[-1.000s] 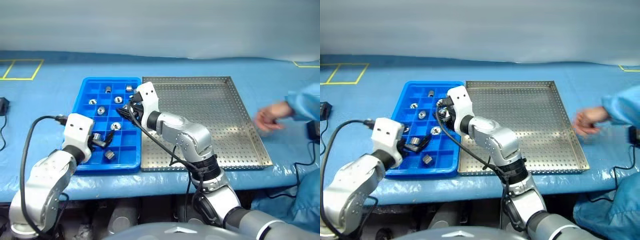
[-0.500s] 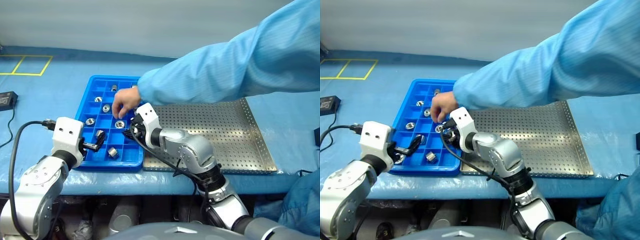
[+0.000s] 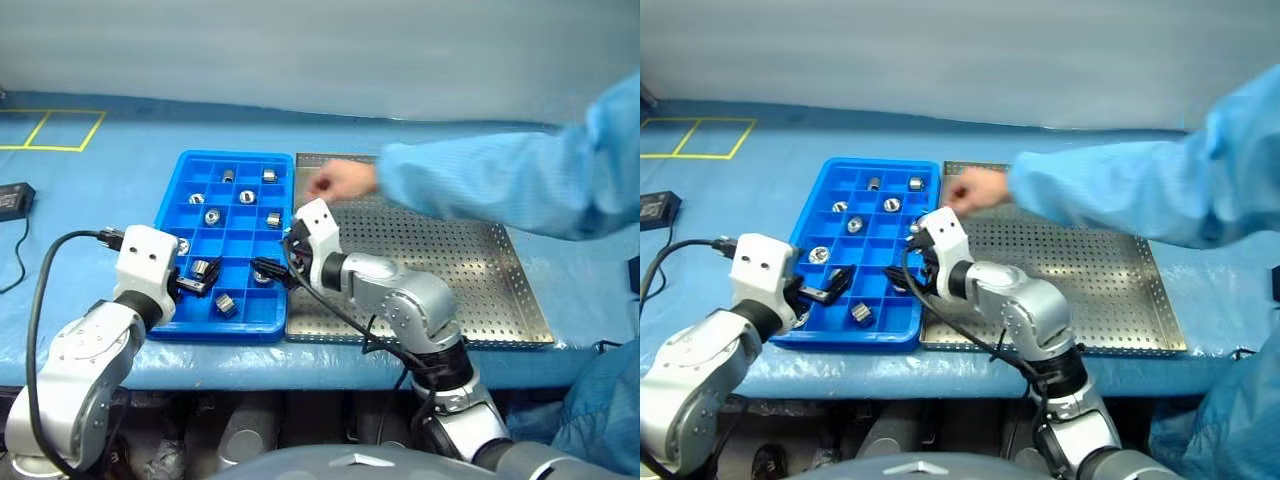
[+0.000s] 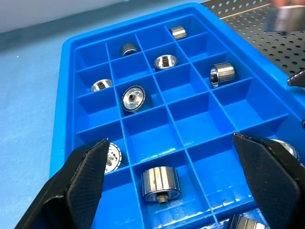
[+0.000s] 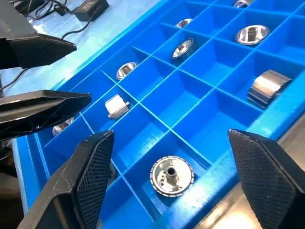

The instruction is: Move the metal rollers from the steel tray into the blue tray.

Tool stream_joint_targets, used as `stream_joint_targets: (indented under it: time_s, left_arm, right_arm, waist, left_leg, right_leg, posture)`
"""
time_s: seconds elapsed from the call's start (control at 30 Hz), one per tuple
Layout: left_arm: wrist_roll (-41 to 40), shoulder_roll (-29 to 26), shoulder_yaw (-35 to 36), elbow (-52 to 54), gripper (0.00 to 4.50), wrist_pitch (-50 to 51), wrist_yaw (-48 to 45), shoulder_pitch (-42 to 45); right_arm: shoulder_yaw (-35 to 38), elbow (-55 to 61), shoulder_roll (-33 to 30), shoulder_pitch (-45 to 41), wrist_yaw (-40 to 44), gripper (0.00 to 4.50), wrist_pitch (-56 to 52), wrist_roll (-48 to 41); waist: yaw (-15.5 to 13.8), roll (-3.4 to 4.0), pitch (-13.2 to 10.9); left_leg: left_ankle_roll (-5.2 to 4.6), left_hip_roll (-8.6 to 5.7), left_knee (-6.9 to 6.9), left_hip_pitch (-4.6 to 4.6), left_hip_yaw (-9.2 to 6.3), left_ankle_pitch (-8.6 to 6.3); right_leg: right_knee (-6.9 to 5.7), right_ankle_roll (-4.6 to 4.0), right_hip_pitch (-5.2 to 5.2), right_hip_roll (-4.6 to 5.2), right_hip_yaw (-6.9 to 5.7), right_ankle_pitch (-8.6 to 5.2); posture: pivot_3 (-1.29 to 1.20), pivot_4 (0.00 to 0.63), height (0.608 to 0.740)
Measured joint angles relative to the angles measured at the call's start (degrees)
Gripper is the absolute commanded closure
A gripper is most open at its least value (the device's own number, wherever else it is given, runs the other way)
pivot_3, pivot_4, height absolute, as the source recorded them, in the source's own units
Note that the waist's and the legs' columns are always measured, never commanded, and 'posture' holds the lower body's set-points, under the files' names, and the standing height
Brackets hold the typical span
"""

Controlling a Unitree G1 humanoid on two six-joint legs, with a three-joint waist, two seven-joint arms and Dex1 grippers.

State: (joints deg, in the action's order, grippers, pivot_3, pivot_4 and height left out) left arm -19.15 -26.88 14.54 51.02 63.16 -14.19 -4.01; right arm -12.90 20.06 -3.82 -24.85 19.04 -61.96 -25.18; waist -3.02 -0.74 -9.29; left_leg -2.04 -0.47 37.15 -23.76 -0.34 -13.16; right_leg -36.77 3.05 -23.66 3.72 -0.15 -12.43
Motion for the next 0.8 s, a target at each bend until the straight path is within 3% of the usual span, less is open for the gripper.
stream_joint_targets:
  time_s: [0.4, 0.57, 0.8]
  left_arm:
    - [-0.06, 0.13, -7.87, -9.41, 0.0, -6.56, -4.2, 3.94]
    - [-2.99, 3.88, -10.23, -12.8, 0.0, -11.73, -8.08, 6.06]
    - [-3.77, 2.98, -13.52, -15.32, 0.0, -14.85, -11.57, 7.63]
  right_arm:
    - [-1.84, 8.13, -22.61, 7.23, 5.55, 0.48, 2.84, 3.83]
    - [-1.84, 8.11, -19.29, 7.9, -0.26, 0.48, 2.51, 7.25]
    - [-0.99, 7.92, -13.95, 8.36, -8.54, 0.48, 0.36, 11.71]
  waist:
    - [1.04, -0.15, -0.11]
    - [1.6, -0.16, -0.11]
    - [2.58, -0.16, -0.11]
  left_leg:
    - [-0.03, 0.04, 0.01, -0.07, 0.07, -0.01]
    - [-0.02, 0.06, 0.02, -0.1, 0.07, 0.0]
    - [-0.03, 0.04, 0.06, -0.1, 0.09, -0.01]
  right_leg:
    - [0.03, -0.09, -0.01, 0.02, 0.02, -0.07]
    - [0.0, -0.09, -0.04, 0.02, 0.04, -0.06]
    - [0.0, -0.06, -0.03, 0.01, 0.06, -0.04]
  posture:
    - [0.06, 0.15, 0.74]
    - [0.01, 0.15, 0.74]
    - [-0.05, 0.15, 0.74]
